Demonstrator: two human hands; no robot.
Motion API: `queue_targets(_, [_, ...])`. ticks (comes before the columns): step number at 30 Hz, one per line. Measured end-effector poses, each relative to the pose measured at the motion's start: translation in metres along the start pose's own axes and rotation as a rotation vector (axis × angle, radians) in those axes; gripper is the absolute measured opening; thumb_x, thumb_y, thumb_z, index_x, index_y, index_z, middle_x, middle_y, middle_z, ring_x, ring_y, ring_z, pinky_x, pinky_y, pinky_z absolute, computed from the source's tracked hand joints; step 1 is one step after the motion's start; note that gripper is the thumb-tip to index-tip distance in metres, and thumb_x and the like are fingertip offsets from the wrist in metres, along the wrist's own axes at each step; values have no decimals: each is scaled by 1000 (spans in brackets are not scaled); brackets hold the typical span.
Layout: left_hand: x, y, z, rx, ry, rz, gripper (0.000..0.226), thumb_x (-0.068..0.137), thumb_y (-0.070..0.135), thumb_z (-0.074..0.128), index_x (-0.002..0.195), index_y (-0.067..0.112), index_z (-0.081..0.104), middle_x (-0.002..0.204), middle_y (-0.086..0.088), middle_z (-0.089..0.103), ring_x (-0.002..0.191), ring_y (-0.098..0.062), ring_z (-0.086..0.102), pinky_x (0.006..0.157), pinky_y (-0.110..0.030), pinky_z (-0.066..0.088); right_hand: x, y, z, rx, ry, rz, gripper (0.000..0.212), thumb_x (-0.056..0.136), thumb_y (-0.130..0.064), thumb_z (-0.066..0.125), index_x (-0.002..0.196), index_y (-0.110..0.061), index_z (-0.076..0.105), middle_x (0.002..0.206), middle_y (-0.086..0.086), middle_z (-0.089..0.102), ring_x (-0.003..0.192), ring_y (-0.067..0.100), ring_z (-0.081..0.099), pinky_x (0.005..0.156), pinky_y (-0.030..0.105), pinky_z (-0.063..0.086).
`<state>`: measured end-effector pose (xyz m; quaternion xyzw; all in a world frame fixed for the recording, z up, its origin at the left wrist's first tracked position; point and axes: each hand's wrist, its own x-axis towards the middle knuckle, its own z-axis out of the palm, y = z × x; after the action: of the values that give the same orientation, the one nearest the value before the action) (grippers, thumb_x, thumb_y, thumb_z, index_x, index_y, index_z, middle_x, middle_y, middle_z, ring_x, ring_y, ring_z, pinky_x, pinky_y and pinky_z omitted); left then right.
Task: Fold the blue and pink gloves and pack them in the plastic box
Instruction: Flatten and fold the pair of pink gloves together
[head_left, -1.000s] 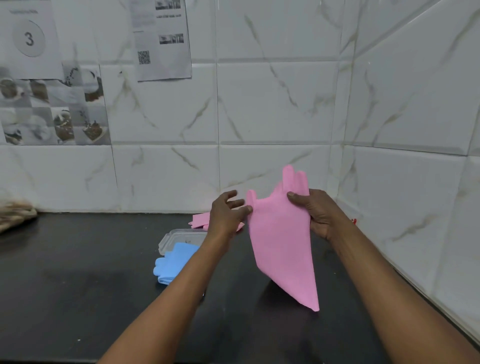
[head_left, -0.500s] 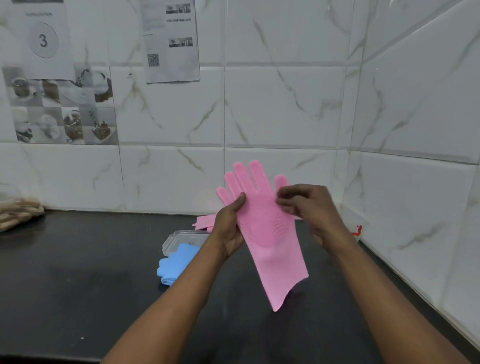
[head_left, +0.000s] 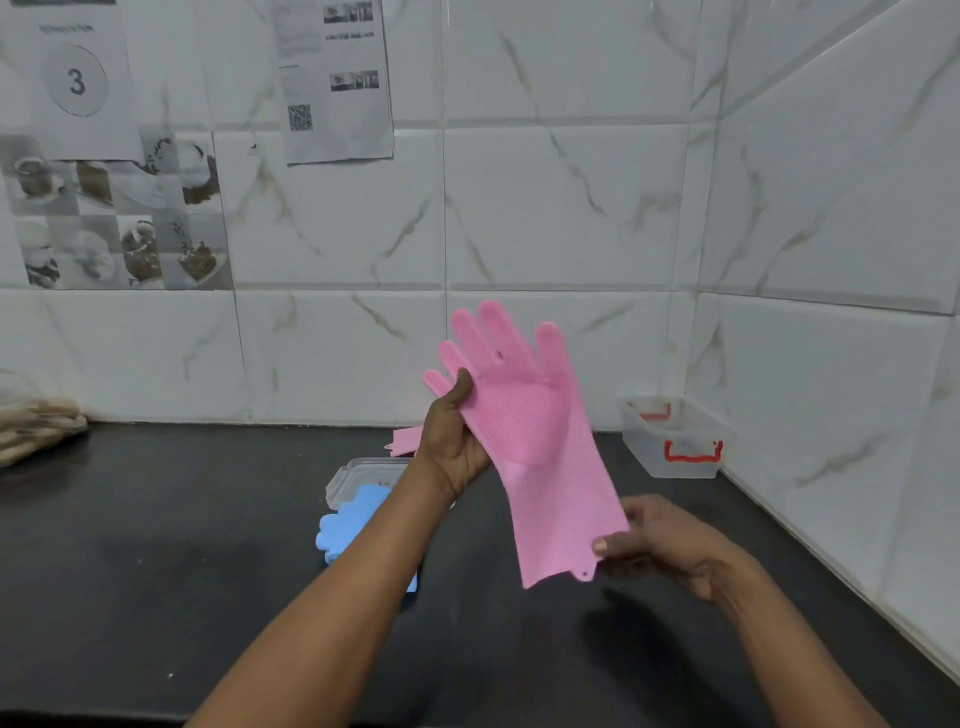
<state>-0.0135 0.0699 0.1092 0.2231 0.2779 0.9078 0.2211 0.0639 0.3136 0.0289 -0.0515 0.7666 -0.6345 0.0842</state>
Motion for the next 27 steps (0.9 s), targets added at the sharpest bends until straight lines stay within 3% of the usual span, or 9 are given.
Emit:
queue_targets(5, [-32,-17,-26,-148,-11,126,64,91,33,55,147,7,38,150,-17,41,141,-32,38,117,-51,28,-4,17,-28,503,406,-73,35,84,-2,65,119,-3,61,112,20,70,96,31,70,72,41,60])
queue_targets(7, [-49,-22,-42,-150,31,71,67,89,36,58,146,7,39,143,-13,47,139,-29,40,119,-48,26,-6,11,-37,484,499,-64,27,86,-1,63,113,-3,61,112,20,68,97,32,68,67,39,61])
queue_targets(10, [-69,-33,-62,-99,133,-59,48,92,37,58,130,8,54,116,-12,63,112,-27,61,106,-43,43,-8,8,-40,346,546,49,25,84,3,64,108,-3,62,109,23,68,95,38,68,68,45,60])
queue_targets(13, [-77,-48,-77,339,474,-207,29,87,18,66,107,-2,63,93,-18,70,85,-30,68,82,-43,57,-12,20,-35,79,561,228,24,85,3,66,108,-2,64,104,22,69,87,38,71,68,46,61])
queue_targets(16, [-81,-51,-88,790,696,-147,22,85,3,67,106,-4,66,103,-24,72,88,-32,70,84,-47,58,-16,37,-32,-84,623,232,16,85,-2,70,100,-7,66,93,16,71,80,33,72,70,43,61])
queue_targets(19, [-83,-49,-85,1132,703,-78,11,85,10,68,96,10,71,98,-13,73,92,-26,69,87,-45,57,-20,41,-30,-181,657,162,12,83,-9,73,85,-18,67,82,6,73,71,24,72,59,35,58])
queue_targets(21, [-82,-50,-83,1310,701,-46,17,85,15,67,101,14,72,97,-6,71,91,-20,67,76,-35,55,-21,40,-27,-217,676,129,17,83,-12,74,80,-24,64,82,2,71,70,21,70,52,30,52])
queue_targets(24, [-82,-50,-77,1407,714,35,18,83,9,64,97,16,73,90,-2,70,85,-17,65,61,-24,46,-24,40,-25,-143,721,49,18,81,-10,77,80,-24,65,82,0,69,68,20,69,50,28,50])
queue_targets(27, [-82,-44,-73,1426,708,75,21,82,5,62,97,14,74,88,-1,71,82,-15,64,66,-25,46,-30,38,-26,-74,762,-4,17,79,-8,79,81,-21,67,84,1,70,63,17,69,42,23,48])
